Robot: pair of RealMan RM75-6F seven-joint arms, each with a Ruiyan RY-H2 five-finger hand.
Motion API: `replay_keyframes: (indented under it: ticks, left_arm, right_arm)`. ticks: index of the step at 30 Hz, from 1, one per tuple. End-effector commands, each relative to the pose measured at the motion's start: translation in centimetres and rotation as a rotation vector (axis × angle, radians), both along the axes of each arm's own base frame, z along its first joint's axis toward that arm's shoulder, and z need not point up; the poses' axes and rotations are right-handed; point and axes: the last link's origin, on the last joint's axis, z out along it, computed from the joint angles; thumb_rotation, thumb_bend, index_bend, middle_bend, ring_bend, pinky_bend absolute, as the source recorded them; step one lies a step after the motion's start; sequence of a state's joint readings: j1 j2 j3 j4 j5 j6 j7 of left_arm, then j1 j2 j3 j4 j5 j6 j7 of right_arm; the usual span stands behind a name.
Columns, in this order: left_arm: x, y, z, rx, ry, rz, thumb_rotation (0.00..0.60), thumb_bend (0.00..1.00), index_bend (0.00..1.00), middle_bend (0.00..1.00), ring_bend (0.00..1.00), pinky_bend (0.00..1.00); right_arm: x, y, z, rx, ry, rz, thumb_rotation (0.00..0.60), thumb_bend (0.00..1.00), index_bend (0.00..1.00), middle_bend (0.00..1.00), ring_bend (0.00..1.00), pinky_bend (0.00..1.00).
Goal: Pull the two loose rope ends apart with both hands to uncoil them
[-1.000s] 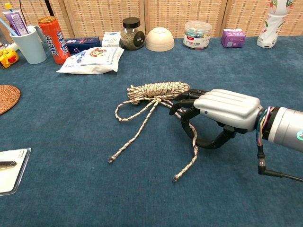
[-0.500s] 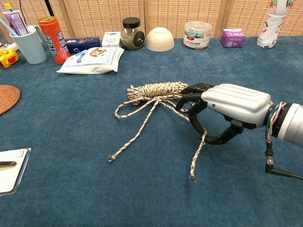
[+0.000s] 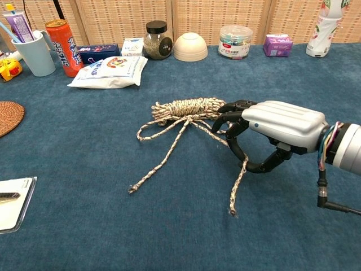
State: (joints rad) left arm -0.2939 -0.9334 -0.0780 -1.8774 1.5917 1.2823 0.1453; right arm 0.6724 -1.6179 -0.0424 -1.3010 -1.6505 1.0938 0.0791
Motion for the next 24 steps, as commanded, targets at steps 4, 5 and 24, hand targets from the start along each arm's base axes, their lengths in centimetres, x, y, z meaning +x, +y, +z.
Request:
replay_keyframes:
  ticks: [4, 5, 24]
  left_arm:
    - [-0.4, 0.0, 0.0, 0.008, -0.01, 0.018, 0.6, 0.35, 0.31, 0.11, 0.0, 0.0]
    - [-0.5, -0.1, 0.0, 0.007, -0.01, 0.021, 0.6, 0.35, 0.31, 0.11, 0.0, 0.0]
    - [2.1, 1.8, -4.7, -0.157, 0.172, -0.181, 0.6, 0.35, 0.33, 0.06, 0.0, 0.0]
  right_arm:
    - [-0.1, 0.0, -0.1, 0.005, 0.0, -0.009, 0.6, 0.4, 0.64, 0.22, 0.01, 0.0]
    - [-0.1, 0.0, -0.1, 0.005, 0.0, -0.01, 0.6, 0.4, 0.64, 0.23, 0.01, 0.0]
    - [0.0, 0.5, -0.3, 0.005, 0.008, -0.021, 0.6, 0.4, 0.64, 0.23, 0.02, 0.0]
